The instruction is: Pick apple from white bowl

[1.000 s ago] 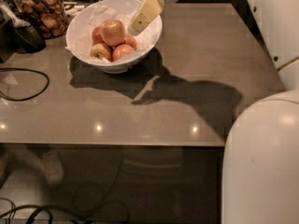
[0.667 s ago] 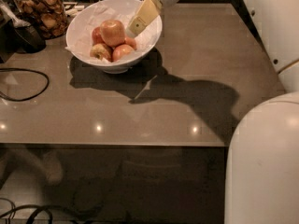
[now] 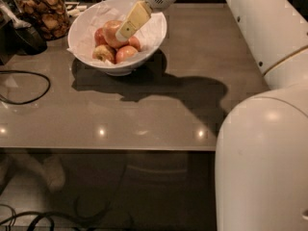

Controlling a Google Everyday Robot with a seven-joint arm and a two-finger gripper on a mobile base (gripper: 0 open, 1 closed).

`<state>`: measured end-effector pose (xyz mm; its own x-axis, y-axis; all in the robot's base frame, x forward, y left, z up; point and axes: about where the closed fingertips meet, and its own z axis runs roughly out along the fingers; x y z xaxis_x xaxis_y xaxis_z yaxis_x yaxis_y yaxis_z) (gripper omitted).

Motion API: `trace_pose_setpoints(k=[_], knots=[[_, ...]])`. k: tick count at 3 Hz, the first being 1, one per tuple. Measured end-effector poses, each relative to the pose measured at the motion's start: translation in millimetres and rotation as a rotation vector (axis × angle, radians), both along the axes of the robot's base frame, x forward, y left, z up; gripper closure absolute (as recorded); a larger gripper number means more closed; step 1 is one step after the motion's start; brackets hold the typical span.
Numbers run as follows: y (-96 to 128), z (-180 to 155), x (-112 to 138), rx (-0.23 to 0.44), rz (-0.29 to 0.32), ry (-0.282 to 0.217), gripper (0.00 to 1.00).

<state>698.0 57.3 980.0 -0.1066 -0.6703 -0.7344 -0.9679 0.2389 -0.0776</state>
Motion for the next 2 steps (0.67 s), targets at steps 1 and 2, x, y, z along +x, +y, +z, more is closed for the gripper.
trace_pose_setpoints(k=[1, 2], knots=[[7.6, -1.9, 6.6, 0.013, 0.012, 0.003, 0.00], [4.4, -5.9, 15.9, 0.022, 0.000, 0.008, 0.00]])
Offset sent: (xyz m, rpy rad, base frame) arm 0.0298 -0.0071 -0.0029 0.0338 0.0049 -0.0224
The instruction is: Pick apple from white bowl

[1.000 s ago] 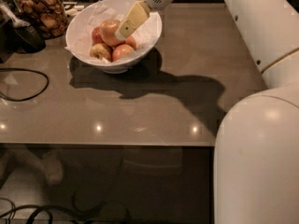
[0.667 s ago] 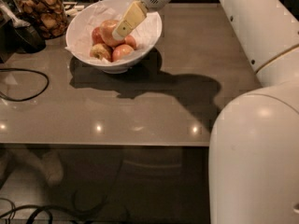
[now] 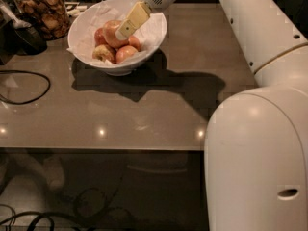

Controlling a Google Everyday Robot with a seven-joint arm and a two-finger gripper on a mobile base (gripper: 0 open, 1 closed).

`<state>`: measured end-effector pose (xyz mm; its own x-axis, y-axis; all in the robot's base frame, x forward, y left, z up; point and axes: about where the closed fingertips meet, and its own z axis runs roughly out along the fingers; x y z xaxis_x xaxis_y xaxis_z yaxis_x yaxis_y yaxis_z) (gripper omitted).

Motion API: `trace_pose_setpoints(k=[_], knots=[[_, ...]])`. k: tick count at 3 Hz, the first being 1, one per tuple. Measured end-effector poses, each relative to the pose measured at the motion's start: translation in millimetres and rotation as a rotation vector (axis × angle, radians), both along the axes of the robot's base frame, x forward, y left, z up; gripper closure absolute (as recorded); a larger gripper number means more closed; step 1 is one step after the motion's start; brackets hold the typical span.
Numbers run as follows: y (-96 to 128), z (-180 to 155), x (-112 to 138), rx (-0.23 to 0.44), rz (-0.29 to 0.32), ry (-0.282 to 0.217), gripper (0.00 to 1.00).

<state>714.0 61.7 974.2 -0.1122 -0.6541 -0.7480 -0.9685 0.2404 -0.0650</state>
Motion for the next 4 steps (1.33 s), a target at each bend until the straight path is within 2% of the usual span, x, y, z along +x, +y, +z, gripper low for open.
trace_pose_setpoints(k=[1, 2, 4], knots=[[-4, -5, 9, 0.001, -0.015, 0.007, 0.00], [-9, -19, 17, -0.007, -0.036, 0.037, 0.00], [-3, -42, 20, -0.034, -0.037, 0.096, 0.00]])
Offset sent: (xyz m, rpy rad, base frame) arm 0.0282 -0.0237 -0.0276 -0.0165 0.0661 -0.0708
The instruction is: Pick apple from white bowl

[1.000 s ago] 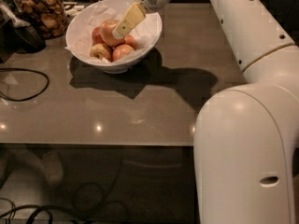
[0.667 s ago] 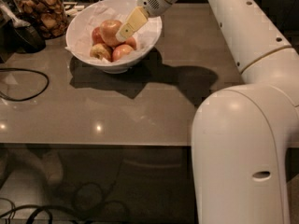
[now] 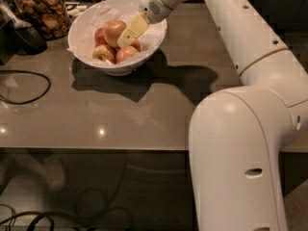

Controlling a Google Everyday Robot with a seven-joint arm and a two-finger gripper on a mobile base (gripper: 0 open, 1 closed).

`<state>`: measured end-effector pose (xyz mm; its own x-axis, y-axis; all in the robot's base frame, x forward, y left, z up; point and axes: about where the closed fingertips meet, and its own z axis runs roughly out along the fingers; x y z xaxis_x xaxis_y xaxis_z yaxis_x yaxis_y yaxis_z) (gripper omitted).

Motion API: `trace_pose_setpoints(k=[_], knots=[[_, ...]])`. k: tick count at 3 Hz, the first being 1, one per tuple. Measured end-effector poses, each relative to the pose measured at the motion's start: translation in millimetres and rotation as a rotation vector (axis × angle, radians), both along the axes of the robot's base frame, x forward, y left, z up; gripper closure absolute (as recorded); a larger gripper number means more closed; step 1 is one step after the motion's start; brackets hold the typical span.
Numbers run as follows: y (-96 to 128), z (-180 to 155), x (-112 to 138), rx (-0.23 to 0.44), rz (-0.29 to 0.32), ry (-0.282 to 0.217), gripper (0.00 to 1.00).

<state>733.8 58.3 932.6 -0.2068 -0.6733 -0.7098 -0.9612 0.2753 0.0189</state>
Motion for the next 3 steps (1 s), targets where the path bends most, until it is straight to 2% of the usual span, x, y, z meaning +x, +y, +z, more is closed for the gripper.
trace_pose_setpoints(k=[2, 3], knots=[[20, -7, -2, -0.021, 0.055, 0.026, 0.00], [38, -10, 0, -0.018, 0.090, 0.043, 0.00]])
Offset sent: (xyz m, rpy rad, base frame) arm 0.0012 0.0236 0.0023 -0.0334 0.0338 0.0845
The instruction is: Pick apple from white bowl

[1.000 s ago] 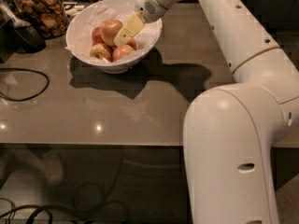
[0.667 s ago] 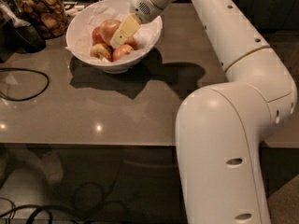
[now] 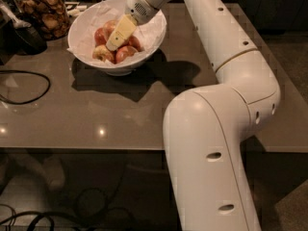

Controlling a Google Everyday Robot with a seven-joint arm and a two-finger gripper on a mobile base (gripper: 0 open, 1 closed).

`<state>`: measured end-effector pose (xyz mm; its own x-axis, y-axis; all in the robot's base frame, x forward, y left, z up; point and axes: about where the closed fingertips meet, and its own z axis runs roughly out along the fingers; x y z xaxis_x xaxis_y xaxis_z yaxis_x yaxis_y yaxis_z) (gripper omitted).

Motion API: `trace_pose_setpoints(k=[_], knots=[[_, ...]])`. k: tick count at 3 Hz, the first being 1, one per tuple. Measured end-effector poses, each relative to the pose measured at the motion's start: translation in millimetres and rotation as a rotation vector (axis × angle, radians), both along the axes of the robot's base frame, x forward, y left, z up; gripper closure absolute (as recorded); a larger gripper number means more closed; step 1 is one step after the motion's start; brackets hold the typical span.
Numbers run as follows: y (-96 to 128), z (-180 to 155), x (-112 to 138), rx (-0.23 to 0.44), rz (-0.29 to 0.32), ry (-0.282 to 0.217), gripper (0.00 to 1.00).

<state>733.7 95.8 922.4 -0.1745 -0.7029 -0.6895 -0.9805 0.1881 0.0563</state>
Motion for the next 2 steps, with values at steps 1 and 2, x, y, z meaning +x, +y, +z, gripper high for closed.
trace_pose_setpoints(k=[1, 2], knots=[[0.5, -0.4, 0.1, 0.000, 0.001, 0.001, 0.00], [0.5, -0.4, 0.1, 0.001, 0.001, 0.001, 0.19]])
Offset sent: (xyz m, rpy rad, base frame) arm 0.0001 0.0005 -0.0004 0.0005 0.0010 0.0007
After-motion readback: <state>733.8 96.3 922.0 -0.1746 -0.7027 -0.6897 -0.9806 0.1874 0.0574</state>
